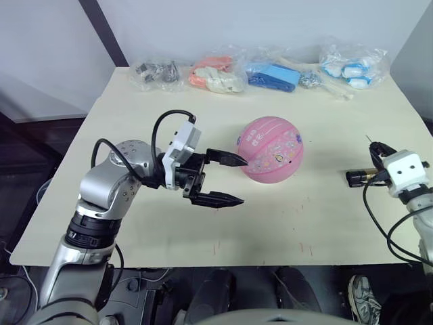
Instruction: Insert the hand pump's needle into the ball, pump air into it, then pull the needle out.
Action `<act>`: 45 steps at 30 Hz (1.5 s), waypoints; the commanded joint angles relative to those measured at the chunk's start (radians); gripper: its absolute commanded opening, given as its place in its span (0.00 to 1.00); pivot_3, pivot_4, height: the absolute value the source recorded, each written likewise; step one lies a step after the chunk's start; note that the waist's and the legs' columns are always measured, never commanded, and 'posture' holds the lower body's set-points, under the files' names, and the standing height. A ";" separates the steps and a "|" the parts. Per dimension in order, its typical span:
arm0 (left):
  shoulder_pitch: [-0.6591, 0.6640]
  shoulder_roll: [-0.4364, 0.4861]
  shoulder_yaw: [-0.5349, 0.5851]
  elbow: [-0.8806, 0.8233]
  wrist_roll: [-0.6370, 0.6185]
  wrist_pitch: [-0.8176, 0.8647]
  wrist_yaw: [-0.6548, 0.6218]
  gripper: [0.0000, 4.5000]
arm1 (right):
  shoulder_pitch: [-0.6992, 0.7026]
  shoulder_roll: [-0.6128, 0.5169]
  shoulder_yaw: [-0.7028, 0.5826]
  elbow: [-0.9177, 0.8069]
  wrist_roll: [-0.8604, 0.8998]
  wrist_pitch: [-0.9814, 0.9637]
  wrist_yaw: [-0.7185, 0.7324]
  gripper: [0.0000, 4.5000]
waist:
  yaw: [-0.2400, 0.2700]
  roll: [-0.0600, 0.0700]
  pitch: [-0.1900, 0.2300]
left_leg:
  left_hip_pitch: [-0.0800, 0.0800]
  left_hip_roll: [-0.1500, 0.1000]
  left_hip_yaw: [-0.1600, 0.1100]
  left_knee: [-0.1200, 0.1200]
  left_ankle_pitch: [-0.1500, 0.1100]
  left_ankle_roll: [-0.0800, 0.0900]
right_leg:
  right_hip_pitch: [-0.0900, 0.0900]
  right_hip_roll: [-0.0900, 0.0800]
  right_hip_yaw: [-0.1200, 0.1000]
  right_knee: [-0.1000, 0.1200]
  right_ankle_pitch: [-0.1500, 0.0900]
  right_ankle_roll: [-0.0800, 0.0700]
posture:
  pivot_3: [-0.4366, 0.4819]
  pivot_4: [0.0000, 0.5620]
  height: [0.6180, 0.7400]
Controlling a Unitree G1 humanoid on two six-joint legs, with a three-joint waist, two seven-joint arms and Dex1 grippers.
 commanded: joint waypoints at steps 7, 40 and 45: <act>0.015 0.012 0.030 -0.028 -0.010 -0.047 -0.024 1.00 | 0.040 0.094 -0.134 -0.067 0.007 0.197 -0.180 0.08 | -0.001 0.000 0.000 | 0.001 0.003 0.001 0.000 0.001 -0.001 | 0.000 0.004 0.001 0.001 0.002 -0.002 | 0.48 0.27 1.00; 0.224 0.013 0.196 -0.059 0.054 -0.231 0.189 1.00 | -0.059 0.036 -0.170 0.107 0.138 0.121 -0.032 0.65 | -0.003 0.000 0.000 | 0.004 0.013 0.006 0.000 0.003 -0.005 | -0.001 0.012 0.004 0.002 0.007 -0.010 | 0.48 0.27 1.00; 0.239 0.019 0.200 -0.064 0.054 -0.235 0.192 1.00 | -0.048 0.035 -0.173 0.088 0.135 0.124 -0.032 0.99 | -0.003 0.000 0.000 | 0.004 0.013 0.006 0.000 0.003 -0.005 | -0.001 0.012 0.004 0.002 0.007 -0.010 | 0.48 0.27 1.00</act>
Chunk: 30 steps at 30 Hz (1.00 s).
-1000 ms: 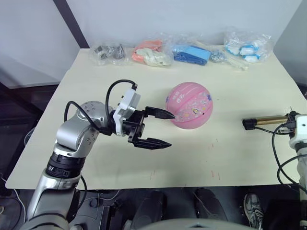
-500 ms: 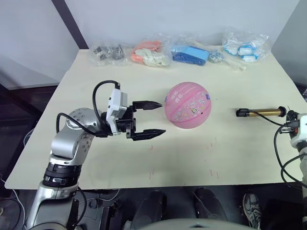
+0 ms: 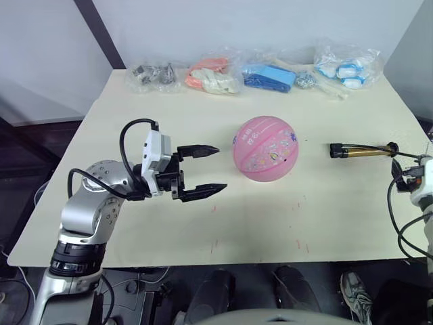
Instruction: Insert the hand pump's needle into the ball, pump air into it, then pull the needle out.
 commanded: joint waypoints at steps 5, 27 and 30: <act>0.022 0.015 0.041 -0.040 -0.020 -0.011 0.011 1.00 | 0.063 -0.021 -0.057 -0.093 0.019 0.009 -0.006 0.99 | 0.002 0.000 0.000 | 0.000 0.000 0.000 0.000 0.000 0.000 | 0.000 0.000 0.000 0.000 0.000 0.000 | 0.48 0.27 1.00; 0.064 0.010 0.050 -0.057 -0.025 -0.011 0.032 1.00 | 0.307 0.045 -0.089 -0.343 0.182 0.057 0.116 0.99 | 0.002 0.000 0.000 | 0.000 0.000 0.000 0.000 0.000 0.000 | 0.000 0.000 0.000 0.000 0.000 0.000 | 0.48 0.27 1.00; 0.094 0.008 0.061 -0.060 -0.016 -0.012 0.056 1.00 | 0.352 0.047 -0.072 -0.383 0.241 0.056 0.207 0.99 | 0.002 0.000 0.000 | 0.000 0.001 0.000 0.000 0.000 0.000 | 0.000 0.000 0.000 0.000 0.000 0.000 | 0.48 0.27 1.00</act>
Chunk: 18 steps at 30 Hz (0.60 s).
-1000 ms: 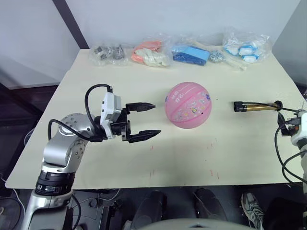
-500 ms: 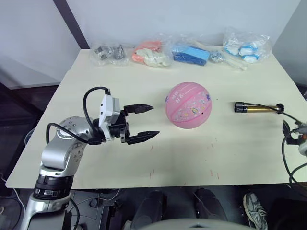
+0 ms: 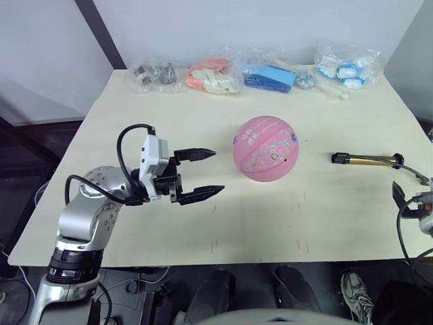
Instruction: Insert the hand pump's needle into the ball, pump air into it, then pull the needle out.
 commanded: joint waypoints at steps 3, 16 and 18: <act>0.069 -0.004 0.047 -0.043 0.016 -0.022 0.070 1.00 | 0.067 0.000 -0.007 -0.068 0.099 -0.037 0.155 0.99 | 0.003 0.000 0.000 | 0.000 0.000 0.000 0.000 0.000 0.000 | 0.000 0.000 0.000 0.000 0.000 0.000 | 0.48 0.27 1.00; 0.314 -0.037 0.109 0.065 0.182 -0.160 0.238 1.00 | 0.137 -0.074 -0.080 0.104 0.227 -0.158 0.509 0.99 | 0.005 0.000 0.000 | 0.002 0.001 0.000 0.000 -0.002 0.003 | 0.002 0.000 0.000 0.000 0.000 0.000 | 0.48 0.27 1.00; 0.344 -0.041 0.131 0.106 0.194 -0.187 0.250 1.00 | 0.132 -0.098 -0.096 0.156 0.246 -0.177 0.574 0.99 | 0.004 0.000 0.000 | 0.005 0.001 0.001 -0.001 -0.002 0.003 | 0.004 0.000 0.000 0.000 0.000 0.000 | 0.48 0.27 1.00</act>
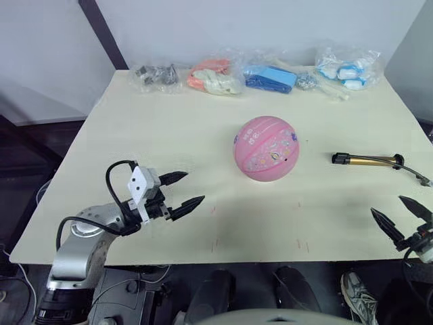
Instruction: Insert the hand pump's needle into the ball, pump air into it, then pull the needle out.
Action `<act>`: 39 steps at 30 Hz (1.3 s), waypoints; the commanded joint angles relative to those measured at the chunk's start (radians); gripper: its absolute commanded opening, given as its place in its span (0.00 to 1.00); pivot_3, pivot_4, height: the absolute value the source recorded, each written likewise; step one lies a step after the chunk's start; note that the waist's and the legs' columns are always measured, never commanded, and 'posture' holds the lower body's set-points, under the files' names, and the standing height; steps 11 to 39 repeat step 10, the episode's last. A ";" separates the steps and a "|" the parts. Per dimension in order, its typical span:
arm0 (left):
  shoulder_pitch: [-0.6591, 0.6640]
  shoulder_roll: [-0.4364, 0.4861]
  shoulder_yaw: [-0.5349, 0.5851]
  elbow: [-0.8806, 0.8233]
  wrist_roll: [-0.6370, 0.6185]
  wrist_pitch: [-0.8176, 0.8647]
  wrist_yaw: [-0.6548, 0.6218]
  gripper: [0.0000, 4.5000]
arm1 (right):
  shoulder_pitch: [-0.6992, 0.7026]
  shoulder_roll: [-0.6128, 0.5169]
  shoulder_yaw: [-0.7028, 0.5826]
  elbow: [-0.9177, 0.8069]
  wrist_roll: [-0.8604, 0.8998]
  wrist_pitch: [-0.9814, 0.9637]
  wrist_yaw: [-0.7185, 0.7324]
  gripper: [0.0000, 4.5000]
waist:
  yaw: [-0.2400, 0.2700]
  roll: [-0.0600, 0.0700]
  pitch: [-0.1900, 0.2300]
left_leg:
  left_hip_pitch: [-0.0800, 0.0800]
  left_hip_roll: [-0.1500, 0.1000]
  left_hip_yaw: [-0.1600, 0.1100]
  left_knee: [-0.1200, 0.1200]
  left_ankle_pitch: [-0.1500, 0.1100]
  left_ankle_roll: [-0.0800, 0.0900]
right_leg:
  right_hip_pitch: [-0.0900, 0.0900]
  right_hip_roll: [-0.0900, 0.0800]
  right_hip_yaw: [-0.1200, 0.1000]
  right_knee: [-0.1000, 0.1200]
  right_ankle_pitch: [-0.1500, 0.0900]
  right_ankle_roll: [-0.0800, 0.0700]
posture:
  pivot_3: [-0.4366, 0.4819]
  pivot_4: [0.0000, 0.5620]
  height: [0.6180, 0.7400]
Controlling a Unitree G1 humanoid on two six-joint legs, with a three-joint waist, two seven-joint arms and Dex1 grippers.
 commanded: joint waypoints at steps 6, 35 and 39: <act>0.075 0.002 0.090 0.148 0.056 -0.146 0.019 1.00 | -0.016 -0.066 -0.080 0.164 0.060 -0.099 0.216 0.99 | 0.001 -0.001 0.001 | 0.004 0.001 0.001 -0.002 0.000 0.001 | 0.004 0.000 0.000 -0.001 0.000 0.000 | 0.48 0.27 1.00; 0.076 0.004 0.092 0.165 0.053 -0.163 0.017 1.00 | -0.025 -0.062 -0.084 0.185 0.062 -0.112 0.236 0.99 | 0.001 -0.001 0.001 | 0.007 0.001 0.000 -0.002 -0.001 0.001 | 0.006 0.000 0.000 -0.002 0.000 0.000 | 0.48 0.27 1.00; 0.076 0.004 0.092 0.165 0.053 -0.163 0.017 1.00 | -0.025 -0.062 -0.084 0.185 0.062 -0.112 0.236 0.99 | 0.001 -0.001 0.001 | 0.007 0.001 0.000 -0.002 -0.001 0.001 | 0.006 0.000 0.000 -0.002 0.000 0.000 | 0.48 0.27 1.00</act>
